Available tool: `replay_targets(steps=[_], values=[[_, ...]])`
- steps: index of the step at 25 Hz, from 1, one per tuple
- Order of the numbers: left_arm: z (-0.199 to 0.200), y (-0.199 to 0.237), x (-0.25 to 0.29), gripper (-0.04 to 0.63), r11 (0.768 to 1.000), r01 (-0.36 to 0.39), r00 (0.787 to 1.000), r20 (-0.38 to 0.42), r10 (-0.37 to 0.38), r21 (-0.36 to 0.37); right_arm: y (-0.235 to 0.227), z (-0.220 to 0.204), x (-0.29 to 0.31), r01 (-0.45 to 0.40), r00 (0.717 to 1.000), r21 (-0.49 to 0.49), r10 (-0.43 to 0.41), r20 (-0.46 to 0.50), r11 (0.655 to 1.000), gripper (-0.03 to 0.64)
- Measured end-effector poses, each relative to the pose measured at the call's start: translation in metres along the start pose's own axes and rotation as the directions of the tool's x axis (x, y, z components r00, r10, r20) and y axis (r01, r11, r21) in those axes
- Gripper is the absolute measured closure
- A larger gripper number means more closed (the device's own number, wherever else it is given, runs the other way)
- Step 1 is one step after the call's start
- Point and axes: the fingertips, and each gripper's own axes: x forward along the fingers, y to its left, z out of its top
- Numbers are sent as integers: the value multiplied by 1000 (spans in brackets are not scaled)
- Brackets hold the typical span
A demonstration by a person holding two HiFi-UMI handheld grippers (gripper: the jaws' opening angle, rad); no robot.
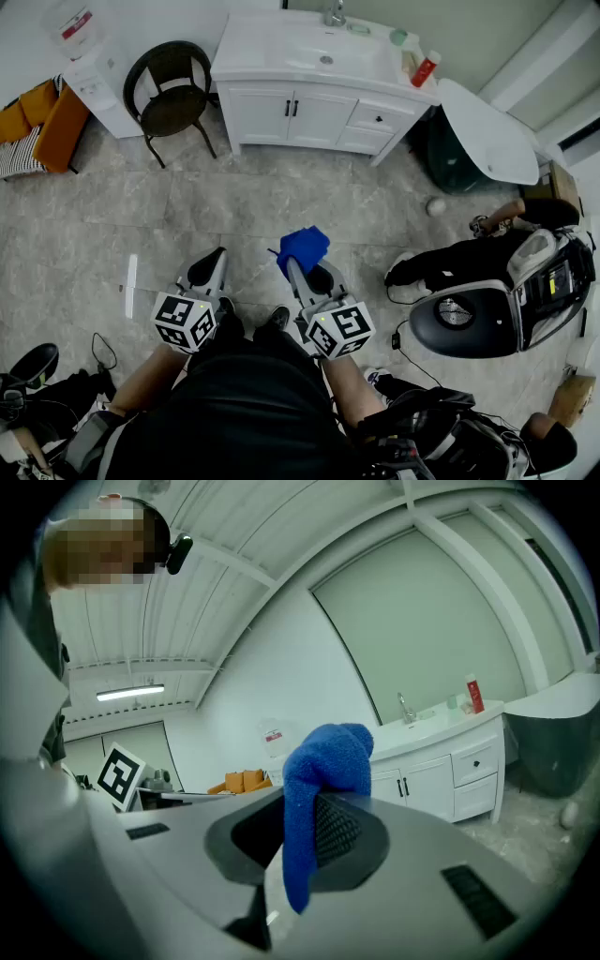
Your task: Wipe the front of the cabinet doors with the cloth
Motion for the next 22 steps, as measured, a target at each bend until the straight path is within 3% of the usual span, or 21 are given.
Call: replay_targets(steps=[10, 17, 22], values=[[6, -2, 5, 592, 1000, -6, 1000, 6, 6, 1, -4, 6, 3, -7, 1000, -14, 7, -2, 1000, 569], [6, -2, 15, 592, 1000, -14, 1000, 13, 14, -6, -4, 7, 12, -44, 999, -102, 43, -11, 994, 568], [-2, 16, 25, 592, 999, -41, 999, 3, 41, -34, -14, 3, 32, -53, 998, -111, 49, -35, 992, 568]])
